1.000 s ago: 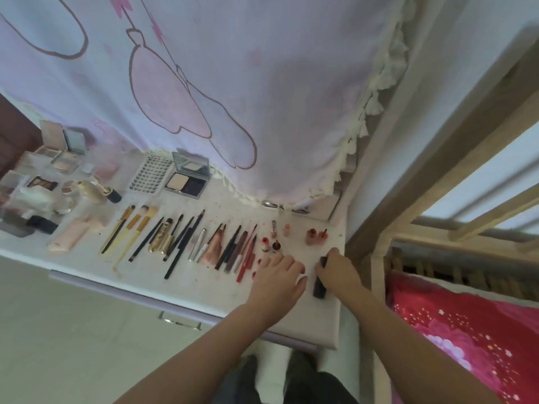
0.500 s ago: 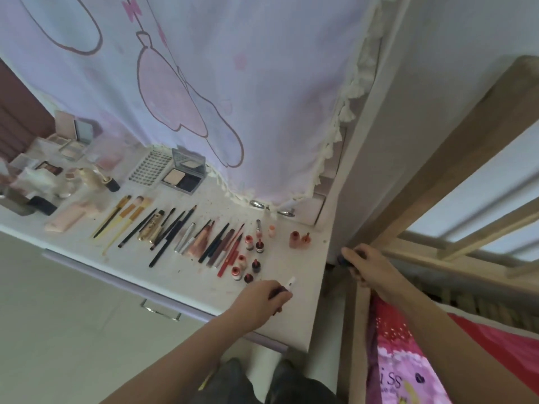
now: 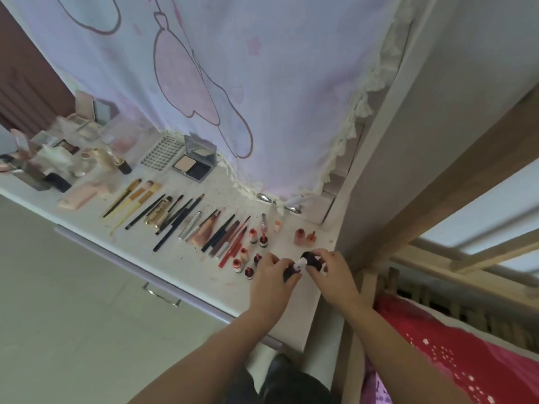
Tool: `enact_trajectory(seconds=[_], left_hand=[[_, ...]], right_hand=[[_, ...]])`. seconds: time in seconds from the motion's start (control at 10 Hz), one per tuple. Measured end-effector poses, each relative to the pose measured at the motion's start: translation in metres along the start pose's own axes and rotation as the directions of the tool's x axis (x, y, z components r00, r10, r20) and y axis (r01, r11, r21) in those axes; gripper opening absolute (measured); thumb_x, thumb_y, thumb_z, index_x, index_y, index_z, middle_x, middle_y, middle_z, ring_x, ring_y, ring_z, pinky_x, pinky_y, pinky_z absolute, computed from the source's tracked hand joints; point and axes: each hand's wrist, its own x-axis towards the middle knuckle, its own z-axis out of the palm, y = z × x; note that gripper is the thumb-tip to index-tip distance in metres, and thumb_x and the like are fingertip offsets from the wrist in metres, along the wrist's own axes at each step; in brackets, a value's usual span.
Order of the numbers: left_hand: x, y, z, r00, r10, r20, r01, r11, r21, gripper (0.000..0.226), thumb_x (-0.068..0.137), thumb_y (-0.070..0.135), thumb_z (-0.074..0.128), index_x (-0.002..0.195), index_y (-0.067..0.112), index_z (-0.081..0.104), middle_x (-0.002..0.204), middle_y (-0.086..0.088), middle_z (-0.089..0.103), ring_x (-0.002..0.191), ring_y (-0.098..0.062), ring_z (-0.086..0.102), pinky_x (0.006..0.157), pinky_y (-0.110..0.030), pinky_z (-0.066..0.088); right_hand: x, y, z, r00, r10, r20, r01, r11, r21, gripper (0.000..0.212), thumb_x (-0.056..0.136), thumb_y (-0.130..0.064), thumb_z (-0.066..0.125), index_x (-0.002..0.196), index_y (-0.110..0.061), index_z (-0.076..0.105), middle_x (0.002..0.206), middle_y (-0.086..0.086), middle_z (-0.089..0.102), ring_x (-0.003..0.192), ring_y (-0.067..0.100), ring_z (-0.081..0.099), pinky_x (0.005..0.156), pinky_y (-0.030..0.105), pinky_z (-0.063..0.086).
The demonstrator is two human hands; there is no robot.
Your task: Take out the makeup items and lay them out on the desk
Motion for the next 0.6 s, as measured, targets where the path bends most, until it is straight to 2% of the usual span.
enact_trajectory(seconds=[0.1,0.2,0.4,0.5,0.6], left_hand=[[0.000,-0.001,0.005,0.998,-0.057,0.017,0.058,0.997,-0.056,0.024,0.089,0.035,0.060,0.110,0.025,0.060,0.101,0.010,0.047,0.076,0.001,0.044,0.066,-0.007,0.032],[0.002,-0.002,0.008,0.995,-0.096,0.033,0.098,0.992,-0.076,0.022,0.091,0.031,0.057,0.112,0.023,0.059,0.109,0.006,0.049,0.082,-0.005,0.048,0.073,-0.012,0.036],[0.004,-0.001,0.013,0.994,-0.092,0.057,0.096,0.993,-0.065,0.024,0.092,0.028,0.055,0.114,0.018,0.056,0.115,0.001,0.050,0.085,-0.010,0.052,0.074,-0.017,0.042],[0.003,0.002,0.007,0.990,-0.111,0.088,0.117,0.991,-0.061,0.034,0.092,0.029,0.055,0.124,0.020,0.049,0.124,0.001,0.047,0.093,-0.013,0.056,0.076,-0.018,0.043],[-0.004,-0.002,-0.003,0.994,-0.069,0.089,0.073,0.997,-0.040,0.048,0.091,0.036,0.055,0.135,0.026,0.037,0.130,0.004,0.043,0.094,-0.010,0.057,0.081,-0.020,0.049]], right_hand=[[0.006,0.000,0.008,1.000,-0.005,-0.009,0.005,1.000,0.013,0.026,0.091,-0.019,0.058,0.116,-0.017,0.051,0.113,0.001,0.051,0.096,0.015,0.056,0.080,0.022,0.044],[0.012,0.002,0.014,0.997,-0.069,0.018,0.069,0.997,-0.029,0.022,0.091,-0.016,0.057,0.112,-0.017,0.050,0.110,0.001,0.055,0.099,0.016,0.057,0.086,0.028,0.048],[0.019,0.013,0.024,0.992,-0.112,0.062,0.120,0.982,-0.149,0.022,0.091,-0.020,0.056,0.112,-0.019,0.050,0.114,0.002,0.054,0.101,0.015,0.052,0.088,0.028,0.047],[0.019,0.013,0.023,0.993,-0.047,0.104,0.057,0.994,-0.092,0.041,0.090,-0.022,0.058,0.128,-0.018,0.044,0.124,0.004,0.049,0.110,0.017,0.052,0.092,0.025,0.042],[0.016,0.015,0.006,0.986,0.025,0.162,-0.014,0.998,-0.065,0.056,0.090,-0.026,0.059,0.140,-0.026,0.033,0.135,0.003,0.041,0.114,0.015,0.050,0.091,0.024,0.041]])
